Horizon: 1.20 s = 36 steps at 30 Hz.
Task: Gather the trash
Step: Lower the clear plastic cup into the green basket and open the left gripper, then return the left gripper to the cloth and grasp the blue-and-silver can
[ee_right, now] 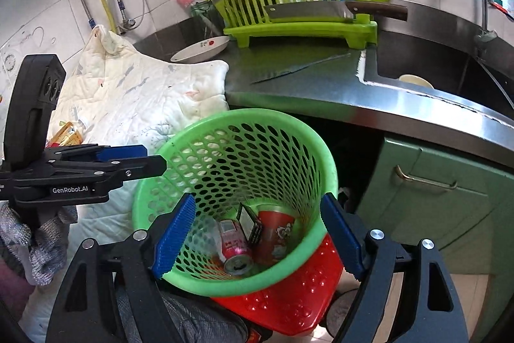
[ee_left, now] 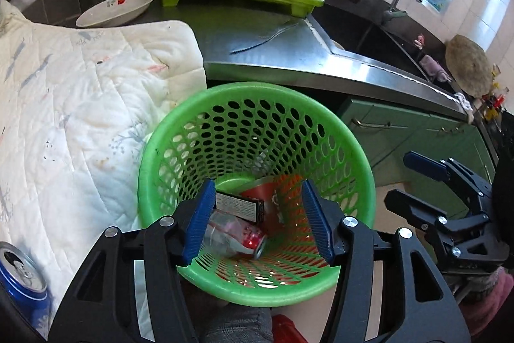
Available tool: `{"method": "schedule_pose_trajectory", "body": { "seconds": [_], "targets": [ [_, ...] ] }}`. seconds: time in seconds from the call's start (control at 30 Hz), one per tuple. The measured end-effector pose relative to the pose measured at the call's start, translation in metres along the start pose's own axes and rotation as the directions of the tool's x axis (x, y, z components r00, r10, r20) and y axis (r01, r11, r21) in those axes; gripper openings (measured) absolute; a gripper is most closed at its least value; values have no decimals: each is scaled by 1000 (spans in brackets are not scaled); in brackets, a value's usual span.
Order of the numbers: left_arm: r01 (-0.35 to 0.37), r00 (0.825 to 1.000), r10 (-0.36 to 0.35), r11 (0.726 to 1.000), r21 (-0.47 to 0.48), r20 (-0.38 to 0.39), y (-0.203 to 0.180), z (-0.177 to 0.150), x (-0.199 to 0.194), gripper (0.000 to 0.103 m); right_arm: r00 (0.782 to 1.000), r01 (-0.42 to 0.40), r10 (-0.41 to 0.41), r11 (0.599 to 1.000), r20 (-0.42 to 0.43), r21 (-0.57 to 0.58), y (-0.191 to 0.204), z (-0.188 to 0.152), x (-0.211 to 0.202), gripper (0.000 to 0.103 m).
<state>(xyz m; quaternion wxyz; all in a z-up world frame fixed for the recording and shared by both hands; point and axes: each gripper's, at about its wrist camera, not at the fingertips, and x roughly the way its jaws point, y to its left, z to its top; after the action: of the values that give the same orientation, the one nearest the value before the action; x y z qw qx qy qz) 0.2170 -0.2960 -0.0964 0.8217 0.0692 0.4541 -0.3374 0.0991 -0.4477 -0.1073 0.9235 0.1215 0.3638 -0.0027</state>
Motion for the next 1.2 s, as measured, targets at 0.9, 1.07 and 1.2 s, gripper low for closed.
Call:
{"method": "schedule_pose_trajectory", "body": {
  "seconds": [0.9, 1.07, 1.2],
  "targets": [
    [-201, 973, 197, 979, 19, 116, 65, -62, -123, 67, 996, -93, 93, 994, 11, -57, 65, -2, -12, 80],
    [-271, 958, 266, 962, 31, 106, 98, -72, -144, 77, 994, -111, 112, 990, 4, -92, 88, -1, -12, 80],
    [-332, 942, 326, 940, 74, 83, 115, -77, -144, 79, 992, -126, 127, 985, 0, -116, 104, 0, -10, 81]
  ]
}}
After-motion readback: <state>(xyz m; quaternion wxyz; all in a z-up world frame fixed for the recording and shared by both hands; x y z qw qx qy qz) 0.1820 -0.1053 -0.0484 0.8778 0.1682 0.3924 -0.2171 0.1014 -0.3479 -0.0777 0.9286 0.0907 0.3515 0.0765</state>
